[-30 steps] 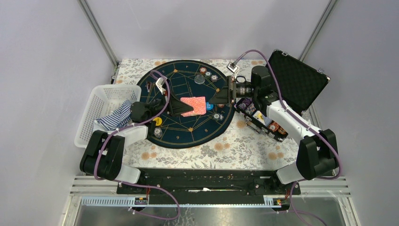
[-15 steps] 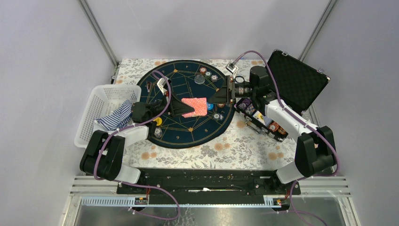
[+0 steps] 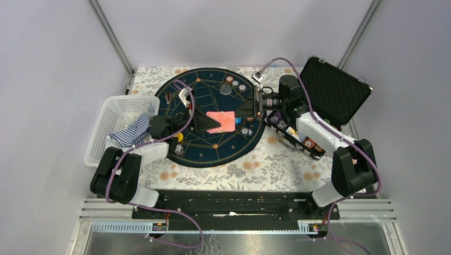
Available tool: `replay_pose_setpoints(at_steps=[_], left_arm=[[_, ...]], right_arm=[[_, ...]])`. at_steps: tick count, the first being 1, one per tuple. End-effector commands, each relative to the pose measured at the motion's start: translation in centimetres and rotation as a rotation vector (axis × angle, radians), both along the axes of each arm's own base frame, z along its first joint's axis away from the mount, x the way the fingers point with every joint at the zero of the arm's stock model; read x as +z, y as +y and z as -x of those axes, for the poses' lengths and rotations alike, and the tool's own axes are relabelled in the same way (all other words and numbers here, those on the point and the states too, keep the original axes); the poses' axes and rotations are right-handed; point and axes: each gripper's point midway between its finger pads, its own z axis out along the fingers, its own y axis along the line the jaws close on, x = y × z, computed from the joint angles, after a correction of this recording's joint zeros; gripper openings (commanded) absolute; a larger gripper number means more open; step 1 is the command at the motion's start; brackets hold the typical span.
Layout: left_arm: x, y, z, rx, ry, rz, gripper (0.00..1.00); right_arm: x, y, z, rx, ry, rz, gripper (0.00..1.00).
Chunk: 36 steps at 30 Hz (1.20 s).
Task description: Distribute texas hold em gaming equipment
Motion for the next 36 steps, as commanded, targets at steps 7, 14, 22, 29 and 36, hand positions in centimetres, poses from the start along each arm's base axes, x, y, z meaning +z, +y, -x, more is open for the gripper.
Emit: replay_pose_setpoints(at_steps=[7,14,22,29,36], left_arm=[[1.6,-0.1,0.4,0.002,-0.102,0.029,0.09],[1.7,-0.1,0.5,0.001,-0.105,0.031,0.1],[1.7,-0.2,0.6,-0.002,-0.109,0.03,0.06],[0.6,0.5,-0.4,0.039,-0.079,-0.017,0.0],[-3.2,-0.1,-1.3,0.042,0.025,-0.175,0.0]], right_arm=[[0.5,1.9,1.0,0.068,-0.053,-0.014,0.98],[-0.6,2.1,0.5,0.055,-0.045,0.024,0.97],[-0.7,2.2,0.4,0.06,-0.032,0.025,0.97],[0.4,-2.9,-4.1,-0.078,-0.173,0.171,0.98],[1.5,-7.5,-4.5,-0.04,-0.601,0.521,1.0]])
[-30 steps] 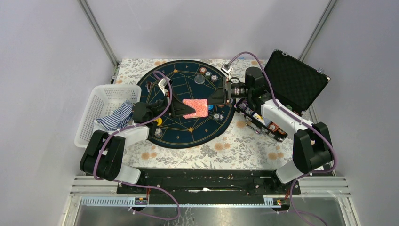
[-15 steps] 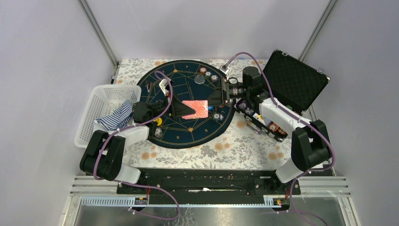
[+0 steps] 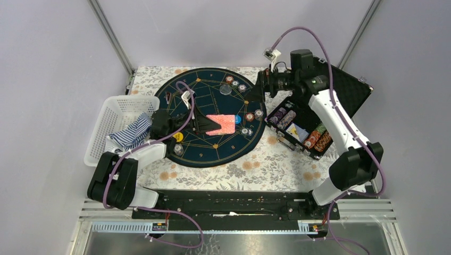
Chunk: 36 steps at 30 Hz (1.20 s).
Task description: Distribute texas hold em gaming equipment
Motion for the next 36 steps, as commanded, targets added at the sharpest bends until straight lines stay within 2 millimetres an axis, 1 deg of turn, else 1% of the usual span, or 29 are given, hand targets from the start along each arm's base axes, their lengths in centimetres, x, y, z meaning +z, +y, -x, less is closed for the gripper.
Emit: replay_pose_setpoints(at_steps=[1,3,5,8,9,12,14,19,26,29,32,34,36], left_arm=[[-1.0,-0.5,-0.2,-0.002,-0.03,-0.091,0.0],[-1.5,-1.0,0.0,-0.022,-0.015,-0.121,0.0],[-2.0,-1.5,0.3,-0.04,0.0,-0.151,0.0],[-2.2,-2.0,0.7,-0.07,0.013,-0.174,0.0],[-2.2,-2.1,0.8,-0.078,0.013,-0.174,0.0],[-2.0,-2.4,1.1,-0.096,0.008,-0.173,0.0],[-2.0,-2.5,1.4,-0.107,0.005,-0.173,0.0],[-1.9,-2.6,1.6,-0.112,0.004,-0.172,0.0],[-1.4,-2.6,1.9,-0.12,0.001,-0.141,0.0],[-1.1,-2.6,2.0,-0.123,-0.001,-0.132,0.0],[-1.2,-2.6,2.0,-0.124,0.002,-0.13,0.0],[-1.1,-2.6,2.0,-0.123,0.002,-0.126,0.0],[-1.1,-2.6,2.0,-0.126,0.006,-0.122,0.0]], right_arm=[[-0.7,-2.5,3.3,0.134,-0.221,0.29,1.0],[-1.2,-1.7,4.9,0.216,-0.282,0.378,1.0],[-2.0,-0.5,6.3,0.28,-0.351,0.462,1.0],[-3.0,1.3,8.0,0.341,-0.43,0.527,1.0],[-3.5,2.1,8.7,0.372,-0.444,0.541,1.0],[-4.6,3.6,10.2,0.436,-0.471,0.582,1.0],[-5.4,4.4,10.7,0.462,-0.497,0.611,1.0],[-6.7,5.4,11.2,0.502,-0.541,0.669,1.0],[-8.5,6.4,10.9,0.484,-0.59,0.739,1.0],[-8.8,6.8,11.3,0.492,-0.589,0.74,1.0],[-8.9,7.1,11.3,0.487,-0.593,0.737,1.0],[-8.7,7.4,11.1,0.472,-0.597,0.729,0.97],[-8.6,7.7,10.9,0.466,-0.599,0.732,0.91]])
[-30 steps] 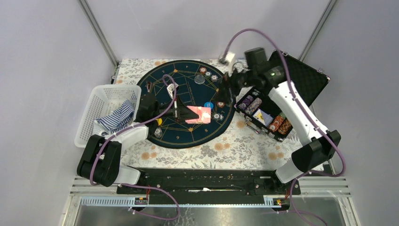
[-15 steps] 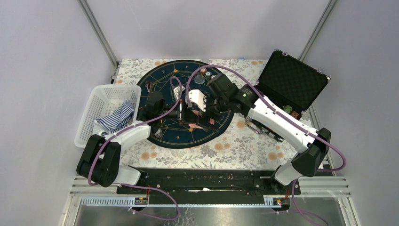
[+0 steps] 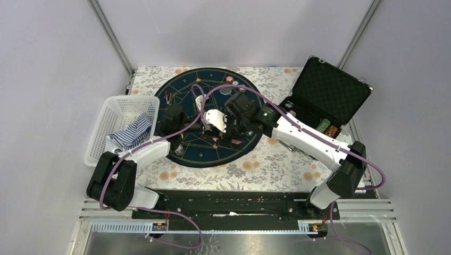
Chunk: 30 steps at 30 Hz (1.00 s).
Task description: Distribute texas hold em gaming equipment
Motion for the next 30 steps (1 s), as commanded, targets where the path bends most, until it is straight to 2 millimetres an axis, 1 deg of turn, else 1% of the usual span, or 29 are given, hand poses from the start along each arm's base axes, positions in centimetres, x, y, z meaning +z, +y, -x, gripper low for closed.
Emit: replay_pose_setpoints(at_steps=[1,5,6,8,10,11,13,14,17,19,21,23,24,25,26,27,28,29,30], left_arm=[[2.3,-0.1,0.4,-0.03,-0.1,0.058,0.0],[2.4,0.0,0.5,-0.033,-0.102,0.059,0.0],[2.4,0.0,0.5,-0.033,-0.104,0.059,0.04],[2.4,0.0,0.6,-0.031,-0.109,0.059,0.08],[2.4,0.1,0.5,-0.022,-0.114,0.056,0.12],[2.3,0.1,0.4,-0.018,-0.113,0.052,0.17],[2.1,0.3,0.1,-0.01,-0.108,0.045,0.31],[2.0,0.3,0.0,-0.005,-0.107,0.041,0.35],[1.6,0.5,-0.5,0.01,-0.087,0.032,0.41],[1.4,0.5,-0.8,0.016,-0.072,0.028,0.42],[1.3,0.5,-0.9,0.013,-0.066,0.029,0.4],[1.2,0.4,-1.0,0.011,-0.058,0.029,0.34],[1.0,0.4,-1.0,0.008,-0.054,0.028,0.29],[0.9,0.4,-1.0,0.005,-0.055,0.03,0.22],[0.9,0.4,-0.9,0.004,-0.063,0.038,0.14],[1.0,0.5,-0.8,0.004,-0.065,0.048,0.07],[1.2,0.5,-0.7,0.005,-0.072,0.063,0.01],[1.3,0.6,-0.6,0.003,-0.074,0.077,0.0],[1.6,0.7,-0.5,0.005,-0.074,0.093,0.0]], right_arm=[[0.8,1.1,-0.9,-0.018,-0.051,-0.026,0.86],[0.8,0.9,-1.1,-0.018,-0.068,-0.011,0.68],[0.7,0.8,-1.0,-0.02,-0.068,-0.009,0.61],[0.8,0.6,-1.0,-0.027,-0.072,-0.009,0.54],[0.7,0.3,-1.1,-0.039,-0.073,-0.006,0.5],[0.6,0.3,-1.0,-0.042,-0.072,-0.005,0.49],[0.6,0.2,-0.9,-0.048,-0.071,-0.012,0.47],[0.4,0.1,-0.8,-0.05,-0.068,-0.011,0.46],[0.4,0.0,-0.6,-0.057,-0.062,-0.018,0.43],[0.5,0.0,-0.5,-0.056,-0.052,-0.023,0.42],[0.4,0.1,-0.4,-0.056,-0.046,-0.025,0.41],[0.3,0.2,-0.5,-0.057,-0.043,-0.02,0.41],[0.3,0.1,-0.5,-0.057,-0.043,-0.016,0.41],[0.4,0.2,-0.4,-0.055,-0.038,-0.016,0.42],[0.4,0.1,-0.4,-0.057,-0.034,-0.014,0.45],[0.5,0.2,-0.4,-0.062,-0.031,-0.019,0.52],[0.6,0.3,-0.4,-0.071,-0.029,-0.023,0.67],[0.7,0.3,-0.5,-0.085,-0.029,-0.032,0.8],[0.9,0.4,-0.7,-0.105,-0.029,-0.049,0.9]])
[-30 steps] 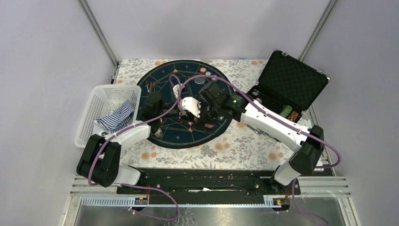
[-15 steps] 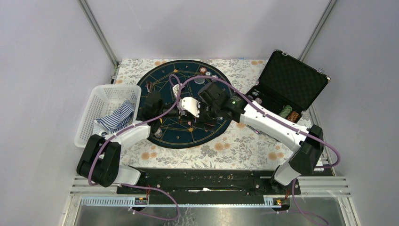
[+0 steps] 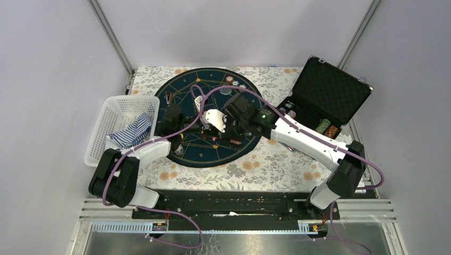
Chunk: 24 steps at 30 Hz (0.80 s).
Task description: Distribute texas hold em gaming equipment
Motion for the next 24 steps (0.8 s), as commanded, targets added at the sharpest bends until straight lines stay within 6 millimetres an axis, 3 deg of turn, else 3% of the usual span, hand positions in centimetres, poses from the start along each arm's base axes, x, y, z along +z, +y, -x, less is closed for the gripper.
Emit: replay_pose_setpoints(at_steps=[1,3,9,18,24], left_arm=[[2.5,0.4,-0.1,0.006,-0.1,0.1,0.0],[3.1,0.7,-0.2,0.01,-0.094,0.123,0.0],[3.3,0.7,-0.1,0.008,-0.095,0.139,0.0],[1.3,0.2,-0.3,0.004,-0.06,0.037,0.0],[1.5,0.0,-0.2,-0.001,-0.059,0.043,0.0]], right_arm=[[1.9,0.2,-0.1,-0.059,-0.004,-0.071,0.94],[2.0,0.2,-0.4,-0.095,0.006,-0.116,0.99],[1.7,0.3,-0.7,-0.089,0.006,-0.136,1.0],[1.8,1.2,-1.3,-0.043,-0.002,-0.107,0.94],[1.3,1.2,-1.0,-0.019,0.008,-0.092,0.91]])
